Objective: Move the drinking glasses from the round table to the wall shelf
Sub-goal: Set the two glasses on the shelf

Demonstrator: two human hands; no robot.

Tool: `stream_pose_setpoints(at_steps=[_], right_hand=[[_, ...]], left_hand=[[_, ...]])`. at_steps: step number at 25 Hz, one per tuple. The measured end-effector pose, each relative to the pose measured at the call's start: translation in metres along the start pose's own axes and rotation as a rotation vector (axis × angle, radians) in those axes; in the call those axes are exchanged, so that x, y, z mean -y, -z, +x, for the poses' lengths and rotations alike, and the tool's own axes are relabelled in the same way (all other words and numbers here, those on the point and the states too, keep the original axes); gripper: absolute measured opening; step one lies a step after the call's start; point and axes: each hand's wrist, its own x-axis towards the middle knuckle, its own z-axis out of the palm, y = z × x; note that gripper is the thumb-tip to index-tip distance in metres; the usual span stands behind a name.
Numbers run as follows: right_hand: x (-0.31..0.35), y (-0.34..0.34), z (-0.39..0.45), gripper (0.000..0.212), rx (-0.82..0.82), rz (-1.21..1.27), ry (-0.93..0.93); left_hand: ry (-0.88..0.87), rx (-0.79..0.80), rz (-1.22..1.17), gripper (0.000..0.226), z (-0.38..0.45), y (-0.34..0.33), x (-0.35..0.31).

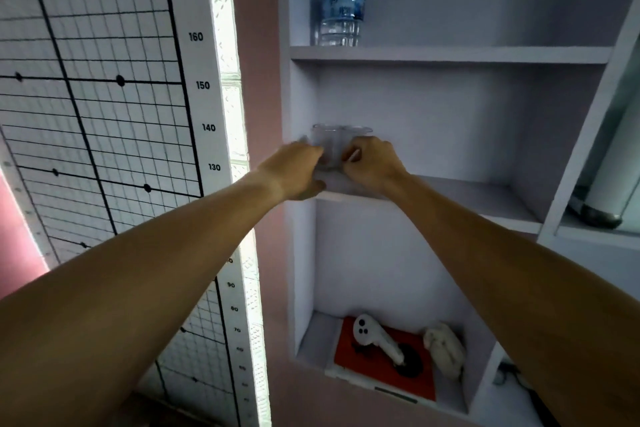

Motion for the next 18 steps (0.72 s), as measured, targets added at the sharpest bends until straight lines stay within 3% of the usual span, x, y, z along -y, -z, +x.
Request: stream_pose_setpoints(at_steps=[5, 18], right_hand=[[0.079, -0.031, -0.051, 0.012, 0.091, 0.032, 0.121], [0.458, -0.220, -0.309, 0.009, 0.637, 0.314, 0.618]], left_hand=[[0.192, 0.122, -0.018, 0.035, -0.110, 0.036, 0.063], [0.970, 0.157, 0.068, 0.036, -0.606, 0.185, 0.229]])
